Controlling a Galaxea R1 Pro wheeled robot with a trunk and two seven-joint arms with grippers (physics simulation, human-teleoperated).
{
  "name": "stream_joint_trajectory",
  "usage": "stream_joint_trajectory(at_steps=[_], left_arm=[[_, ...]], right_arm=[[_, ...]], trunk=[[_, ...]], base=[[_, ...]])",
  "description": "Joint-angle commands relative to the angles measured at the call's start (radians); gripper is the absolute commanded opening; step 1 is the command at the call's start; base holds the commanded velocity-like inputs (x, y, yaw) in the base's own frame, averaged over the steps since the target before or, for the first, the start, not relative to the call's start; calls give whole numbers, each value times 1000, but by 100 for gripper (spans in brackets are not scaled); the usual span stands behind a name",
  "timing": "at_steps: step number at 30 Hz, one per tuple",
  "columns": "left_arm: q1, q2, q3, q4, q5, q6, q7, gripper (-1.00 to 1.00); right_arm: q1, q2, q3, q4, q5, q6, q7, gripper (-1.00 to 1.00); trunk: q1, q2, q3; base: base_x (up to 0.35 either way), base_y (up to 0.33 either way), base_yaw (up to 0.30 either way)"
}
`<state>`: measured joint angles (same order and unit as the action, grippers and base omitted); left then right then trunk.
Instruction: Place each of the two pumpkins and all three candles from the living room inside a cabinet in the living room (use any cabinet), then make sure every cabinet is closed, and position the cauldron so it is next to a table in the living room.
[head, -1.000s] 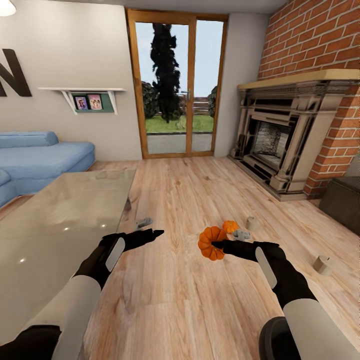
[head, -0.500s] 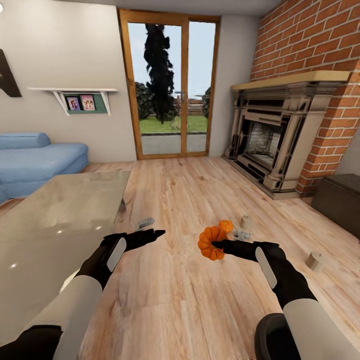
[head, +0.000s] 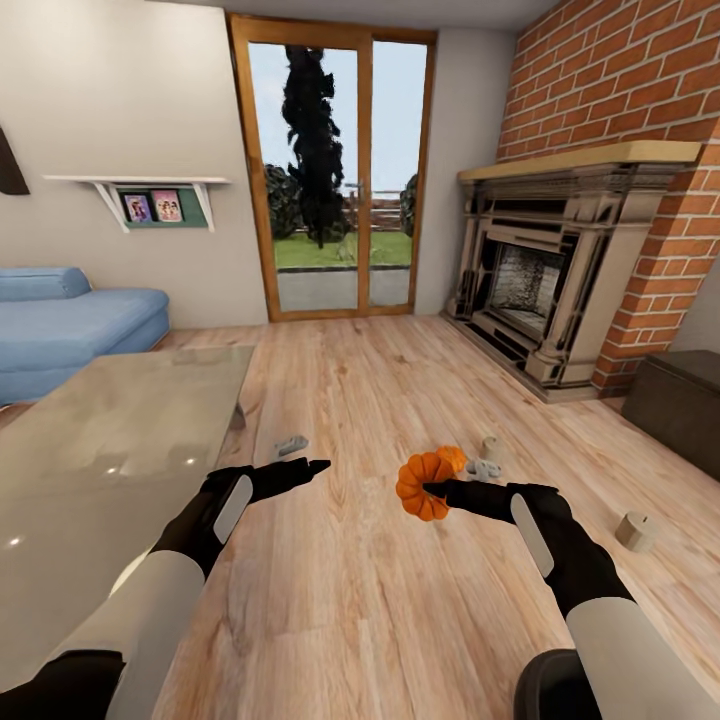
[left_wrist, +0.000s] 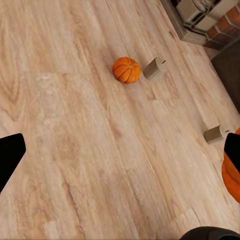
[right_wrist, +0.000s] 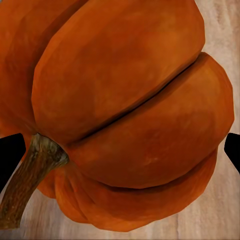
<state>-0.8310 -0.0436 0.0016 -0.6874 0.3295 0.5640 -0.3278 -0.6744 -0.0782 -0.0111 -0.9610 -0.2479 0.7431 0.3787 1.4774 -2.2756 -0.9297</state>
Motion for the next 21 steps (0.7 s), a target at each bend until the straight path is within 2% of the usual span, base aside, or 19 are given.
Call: stream_joint_trajectory(at_steps=[1, 14, 21], left_arm=[[0, 0, 0, -1, 6, 7, 1, 100], [0, 0, 0, 0, 6, 7, 1, 100], [0, 1, 1, 8, 6, 8, 2, 100]], right_arm=[[-1, 0, -1, -1, -2, 5, 2, -100], [-1, 0, -1, -1, -3, 5, 2, -100], [-1, 0, -1, -1, -3, 5, 2, -100]], trunk=[[0, 0, -1], [0, 0, -1], [0, 0, -1]], base=[[43, 0, 0], [31, 0, 0], [277, 0, 0]])
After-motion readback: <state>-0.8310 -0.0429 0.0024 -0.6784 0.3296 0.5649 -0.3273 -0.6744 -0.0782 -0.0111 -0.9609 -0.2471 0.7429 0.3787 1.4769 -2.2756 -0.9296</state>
